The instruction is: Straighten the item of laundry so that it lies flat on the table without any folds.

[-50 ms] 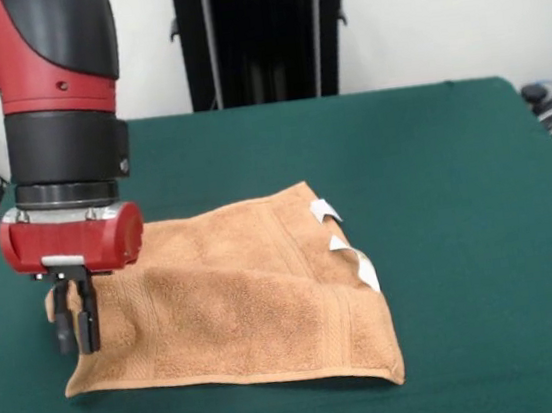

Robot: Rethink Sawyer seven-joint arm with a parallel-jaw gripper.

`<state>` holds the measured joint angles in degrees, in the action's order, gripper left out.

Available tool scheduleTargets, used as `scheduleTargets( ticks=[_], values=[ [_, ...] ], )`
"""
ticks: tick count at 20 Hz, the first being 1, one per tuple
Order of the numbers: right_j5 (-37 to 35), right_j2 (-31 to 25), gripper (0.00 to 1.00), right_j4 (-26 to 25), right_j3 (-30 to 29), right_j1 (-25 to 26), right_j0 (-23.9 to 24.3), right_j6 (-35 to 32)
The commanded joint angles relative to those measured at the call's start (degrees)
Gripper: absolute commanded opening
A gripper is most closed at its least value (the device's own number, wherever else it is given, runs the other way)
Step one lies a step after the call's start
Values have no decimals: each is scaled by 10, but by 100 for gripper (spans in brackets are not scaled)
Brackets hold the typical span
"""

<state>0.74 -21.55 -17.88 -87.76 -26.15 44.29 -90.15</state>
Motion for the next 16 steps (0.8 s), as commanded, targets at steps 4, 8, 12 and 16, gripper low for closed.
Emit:
scheduleTargets(
  ticks=[4, 8, 12, 16],
  values=[
    [-25, -44, 100, -45, -36, -2, 12, -32],
    [-23, -48, 100, -46, -41, 1, 17, -34],
    [-20, -52, 100, -46, -47, 2, 16, -38],
    [-20, -55, 100, -48, -45, 6, 17, -35]
  ],
)
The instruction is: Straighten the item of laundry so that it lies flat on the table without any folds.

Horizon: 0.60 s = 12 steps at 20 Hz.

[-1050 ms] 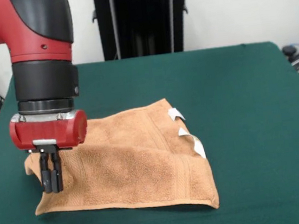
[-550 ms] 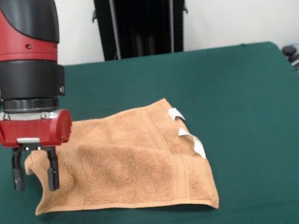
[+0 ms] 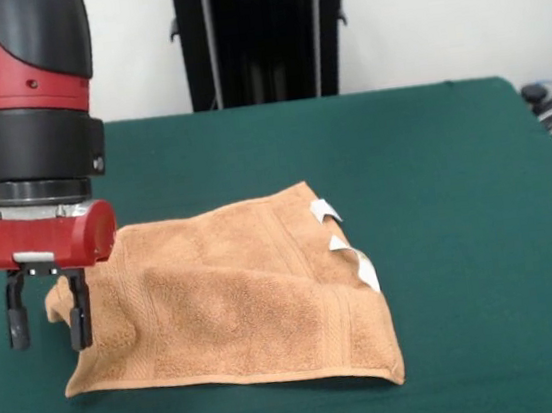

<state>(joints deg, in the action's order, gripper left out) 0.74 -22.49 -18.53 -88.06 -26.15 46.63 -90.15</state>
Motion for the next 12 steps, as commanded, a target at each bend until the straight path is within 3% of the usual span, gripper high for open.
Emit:
scheduleTargets(
  ticks=[1, 7, 12],
  values=[
    [-22, -49, 100, -43, -40, 11, -4, -31],
    [-4, -53, 100, -48, -28, 39, -16, -36],
    [5, -38, 100, -43, -34, 34, -30, -47]
  ],
)
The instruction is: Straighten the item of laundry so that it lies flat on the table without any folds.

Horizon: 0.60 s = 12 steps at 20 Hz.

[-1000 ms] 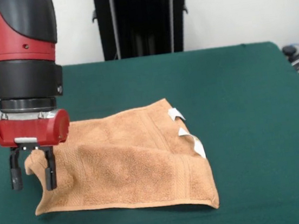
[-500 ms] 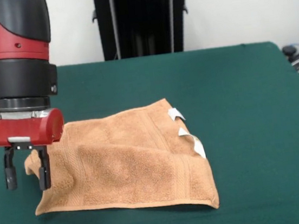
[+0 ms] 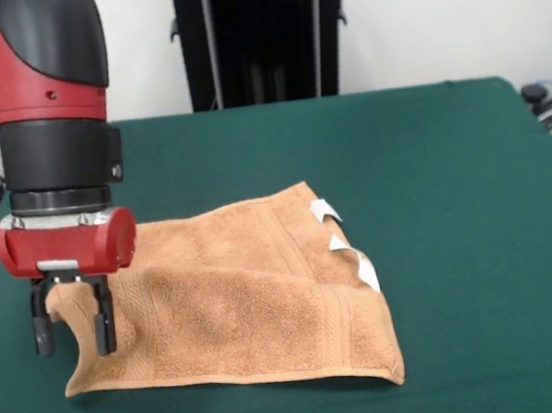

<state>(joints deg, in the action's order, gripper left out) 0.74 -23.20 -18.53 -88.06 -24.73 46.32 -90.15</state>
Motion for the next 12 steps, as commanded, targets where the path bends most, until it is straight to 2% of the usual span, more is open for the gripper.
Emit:
scheduleTargets(
  ticks=[1, 12],
  values=[
    [4, -28, 100, -43, -34, 19, -28, -47],
    [-2, -25, 100, -72, -36, 29, -7, -29]
  ],
)
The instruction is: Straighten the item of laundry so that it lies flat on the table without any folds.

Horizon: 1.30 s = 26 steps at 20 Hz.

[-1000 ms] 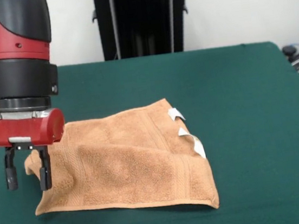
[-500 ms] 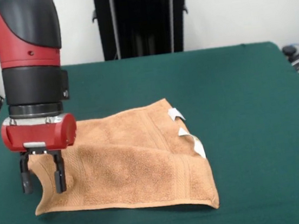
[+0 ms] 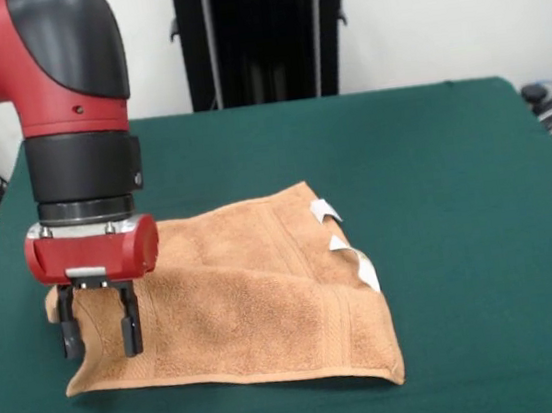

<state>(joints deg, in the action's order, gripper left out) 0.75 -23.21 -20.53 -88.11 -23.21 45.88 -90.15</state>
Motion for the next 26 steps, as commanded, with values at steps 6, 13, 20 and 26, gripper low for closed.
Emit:
scheduleTargets(
  ticks=[6, 13, 20, 26],
  values=[
    [-15, -40, 100, -70, -19, 30, 12, -19],
    [-33, -54, 100, -81, -17, 28, 26, -11],
    [-39, -64, 100, -92, -1, 42, 33, -6],
    [-22, -56, 0, -100, 3, 43, 26, -10]
  ],
)
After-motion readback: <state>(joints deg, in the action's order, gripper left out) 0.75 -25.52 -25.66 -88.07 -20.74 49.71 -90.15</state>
